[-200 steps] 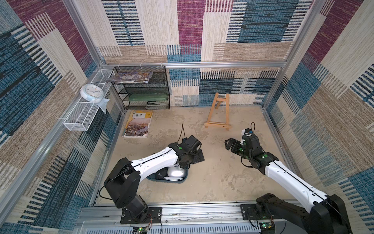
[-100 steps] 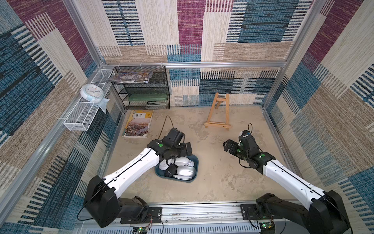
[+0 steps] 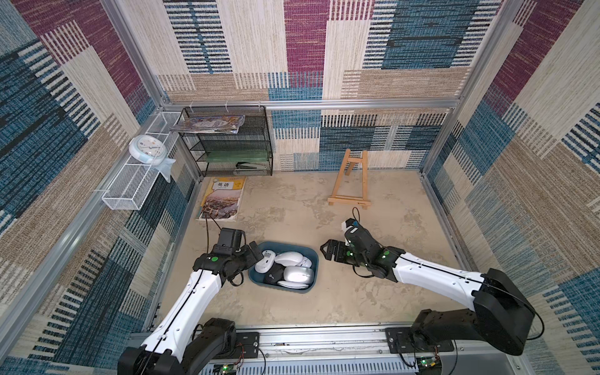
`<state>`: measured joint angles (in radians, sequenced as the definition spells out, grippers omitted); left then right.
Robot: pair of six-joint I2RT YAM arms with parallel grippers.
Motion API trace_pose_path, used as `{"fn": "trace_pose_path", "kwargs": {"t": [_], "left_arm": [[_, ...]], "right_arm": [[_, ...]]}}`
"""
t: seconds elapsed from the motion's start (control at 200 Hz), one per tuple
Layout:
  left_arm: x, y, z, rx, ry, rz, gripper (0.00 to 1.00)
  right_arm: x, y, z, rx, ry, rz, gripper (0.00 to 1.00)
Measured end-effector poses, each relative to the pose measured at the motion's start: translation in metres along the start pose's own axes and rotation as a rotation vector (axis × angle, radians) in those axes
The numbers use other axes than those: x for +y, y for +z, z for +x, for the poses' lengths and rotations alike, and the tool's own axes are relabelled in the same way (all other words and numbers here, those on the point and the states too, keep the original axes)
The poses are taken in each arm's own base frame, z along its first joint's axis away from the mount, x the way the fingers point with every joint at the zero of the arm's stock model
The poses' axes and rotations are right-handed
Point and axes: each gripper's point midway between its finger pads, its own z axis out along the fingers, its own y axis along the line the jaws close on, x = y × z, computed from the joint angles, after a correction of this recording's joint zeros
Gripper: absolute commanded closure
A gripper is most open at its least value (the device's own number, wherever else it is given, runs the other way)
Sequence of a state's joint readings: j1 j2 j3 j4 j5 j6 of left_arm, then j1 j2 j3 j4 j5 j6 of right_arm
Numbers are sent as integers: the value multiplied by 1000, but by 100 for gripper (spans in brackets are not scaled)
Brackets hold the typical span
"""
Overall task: Take out the mouse from the storage box
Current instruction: Move the storage box to the center of the board.
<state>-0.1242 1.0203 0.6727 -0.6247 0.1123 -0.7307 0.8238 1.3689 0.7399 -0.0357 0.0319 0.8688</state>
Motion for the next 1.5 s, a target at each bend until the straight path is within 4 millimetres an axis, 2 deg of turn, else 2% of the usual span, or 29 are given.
{"fn": "trace_pose_path", "kwargs": {"t": [0.075,0.275,0.461,0.556,0.691,0.781,0.972,1.157,1.307,1.497], "left_arm": [[1,7,2,23,-23,15,1],[-12,17,14,74,-42,120,1],[-19,21,23,91,-71,176,1],[-24,19,26,82,-76,190,1],[-30,17,34,74,-83,198,1],[-35,17,41,74,-84,198,1],[-57,22,55,92,-49,222,1],[-65,25,57,102,-45,231,1],[-65,16,45,47,-11,214,1],[-57,21,36,49,36,141,1]], "right_arm": [[7,11,10,35,-18,-5,4],[30,33,41,142,-69,-95,4],[45,40,52,199,-76,-161,4],[50,39,51,203,-72,-173,3],[53,40,38,181,-61,-145,3],[48,41,29,165,-33,-120,3],[23,42,9,119,64,-51,3],[11,41,-4,104,94,-4,2],[-4,37,2,115,79,25,3],[-9,26,24,166,41,-12,3]]}}
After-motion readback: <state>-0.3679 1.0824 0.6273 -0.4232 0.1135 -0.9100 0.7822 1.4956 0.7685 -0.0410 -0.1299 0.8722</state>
